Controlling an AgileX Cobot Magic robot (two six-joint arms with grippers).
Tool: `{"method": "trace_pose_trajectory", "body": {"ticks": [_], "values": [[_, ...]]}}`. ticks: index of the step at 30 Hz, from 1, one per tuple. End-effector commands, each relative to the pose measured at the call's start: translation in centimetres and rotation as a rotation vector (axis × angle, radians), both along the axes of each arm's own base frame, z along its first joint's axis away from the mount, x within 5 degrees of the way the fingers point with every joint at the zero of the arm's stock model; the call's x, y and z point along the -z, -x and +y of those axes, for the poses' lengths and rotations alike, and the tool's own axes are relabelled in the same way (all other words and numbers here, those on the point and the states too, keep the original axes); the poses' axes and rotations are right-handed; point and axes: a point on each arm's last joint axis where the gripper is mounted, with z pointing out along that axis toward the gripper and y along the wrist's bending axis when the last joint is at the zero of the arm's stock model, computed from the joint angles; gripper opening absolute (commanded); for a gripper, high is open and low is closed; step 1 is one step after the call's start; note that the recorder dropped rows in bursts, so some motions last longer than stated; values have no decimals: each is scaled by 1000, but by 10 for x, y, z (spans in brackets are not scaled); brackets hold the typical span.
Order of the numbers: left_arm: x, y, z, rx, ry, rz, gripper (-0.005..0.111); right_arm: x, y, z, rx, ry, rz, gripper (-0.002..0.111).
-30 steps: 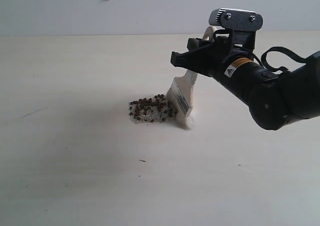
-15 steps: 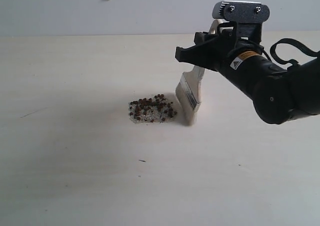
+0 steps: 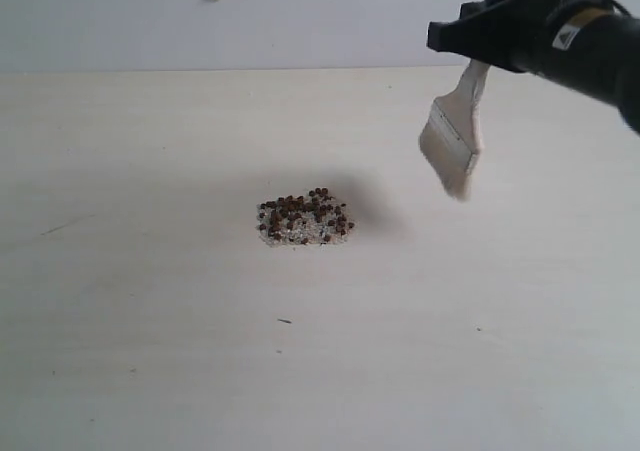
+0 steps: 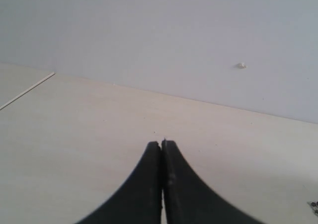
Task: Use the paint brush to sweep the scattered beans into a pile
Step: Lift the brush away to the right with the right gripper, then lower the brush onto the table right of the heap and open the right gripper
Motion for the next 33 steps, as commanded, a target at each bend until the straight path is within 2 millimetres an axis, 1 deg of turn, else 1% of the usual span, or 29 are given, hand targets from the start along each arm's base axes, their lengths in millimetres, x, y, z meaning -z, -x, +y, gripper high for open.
{"method": "trace_pose_trajectory", "body": {"ticks": [1, 5, 7, 10, 12, 15, 18, 19, 21, 25, 27, 30, 31, 33], "values": [[1, 0, 0, 7, 3, -4, 0, -29, -14, -4, -25, 142, 99, 0], [1, 0, 0, 7, 3, -4, 0, -46, -23, -6, 3, 178, 113, 0], [1, 0, 0, 7, 3, -4, 0, -47, -26, -7, 17, 203, 141, 0], [1, 0, 0, 7, 3, -4, 0, -49, -33, -10, 22, 316, 202, 0], [1, 0, 0, 7, 3, -4, 0, -49, -38, -11, 11, 400, 275, 0], [1, 0, 0, 7, 3, -4, 0, -48, -41, -10, -70, 512, 404, 0], [1, 0, 0, 7, 3, -4, 0, -47, -43, 1, -222, 526, 505, 0], [1, 0, 0, 7, 3, -4, 0, -47, -43, 6, -279, 504, 527, 0], [1, 0, 0, 7, 3, -4, 0, -45, -44, 14, -373, 389, 548, 0], [1, 0, 0, 7, 3, -4, 0, -40, -51, 17, -486, 112, 553, 0], [1, 0, 0, 7, 3, -4, 0, -32, -51, 17, -590, -2, 593, 0], [1, 0, 0, 7, 3, -4, 0, -18, -48, 16, -798, -158, 669, 0], [1, 0, 0, 7, 3, -4, 0, -11, -48, 16, -839, -193, 694, 0], [1, 0, 0, 7, 3, -4, 0, 4, -53, 17, -843, -227, 728, 0]]}}
